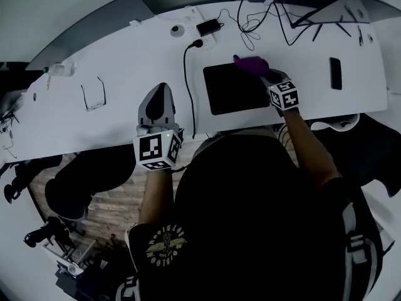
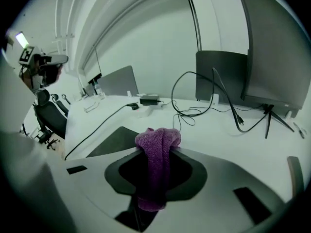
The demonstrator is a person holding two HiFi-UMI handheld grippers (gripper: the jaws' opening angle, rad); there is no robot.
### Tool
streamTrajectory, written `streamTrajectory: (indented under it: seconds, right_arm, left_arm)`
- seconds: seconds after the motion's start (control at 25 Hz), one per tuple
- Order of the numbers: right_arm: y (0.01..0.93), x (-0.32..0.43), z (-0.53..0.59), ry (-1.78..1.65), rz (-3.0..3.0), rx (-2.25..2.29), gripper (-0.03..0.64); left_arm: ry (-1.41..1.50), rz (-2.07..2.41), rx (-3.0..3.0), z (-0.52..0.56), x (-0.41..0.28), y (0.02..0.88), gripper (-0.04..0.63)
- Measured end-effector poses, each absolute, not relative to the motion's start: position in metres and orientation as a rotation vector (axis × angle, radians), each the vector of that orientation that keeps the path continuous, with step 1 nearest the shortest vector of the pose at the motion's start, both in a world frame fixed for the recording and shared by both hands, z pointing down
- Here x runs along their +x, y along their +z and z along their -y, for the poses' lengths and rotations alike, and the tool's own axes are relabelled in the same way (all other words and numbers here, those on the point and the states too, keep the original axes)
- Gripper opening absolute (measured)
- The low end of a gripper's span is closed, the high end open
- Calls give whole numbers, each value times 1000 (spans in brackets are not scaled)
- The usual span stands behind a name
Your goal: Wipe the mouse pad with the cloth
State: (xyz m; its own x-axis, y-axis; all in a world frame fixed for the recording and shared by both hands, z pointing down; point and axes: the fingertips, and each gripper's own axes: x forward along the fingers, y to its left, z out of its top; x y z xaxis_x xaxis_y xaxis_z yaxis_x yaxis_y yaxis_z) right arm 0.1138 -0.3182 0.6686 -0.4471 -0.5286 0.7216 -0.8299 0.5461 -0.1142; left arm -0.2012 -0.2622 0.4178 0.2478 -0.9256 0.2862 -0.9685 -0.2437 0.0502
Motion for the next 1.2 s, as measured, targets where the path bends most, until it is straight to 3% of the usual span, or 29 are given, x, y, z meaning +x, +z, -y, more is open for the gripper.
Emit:
streamTrajectory:
  seconds: [0.36,0.8,1.2]
  right_arm:
    - [619,45,273,635,2333,1002,91]
    - [658,-63,200,758,2396,685,89]
    - [734,-39,200,810,2157,716,91]
  left_arm:
    - [276,1736,2348,244,-204,411,2]
    - [363,1687,2384,205,-204,419,2]
    - [416,1673,2397,190,-209,421,3]
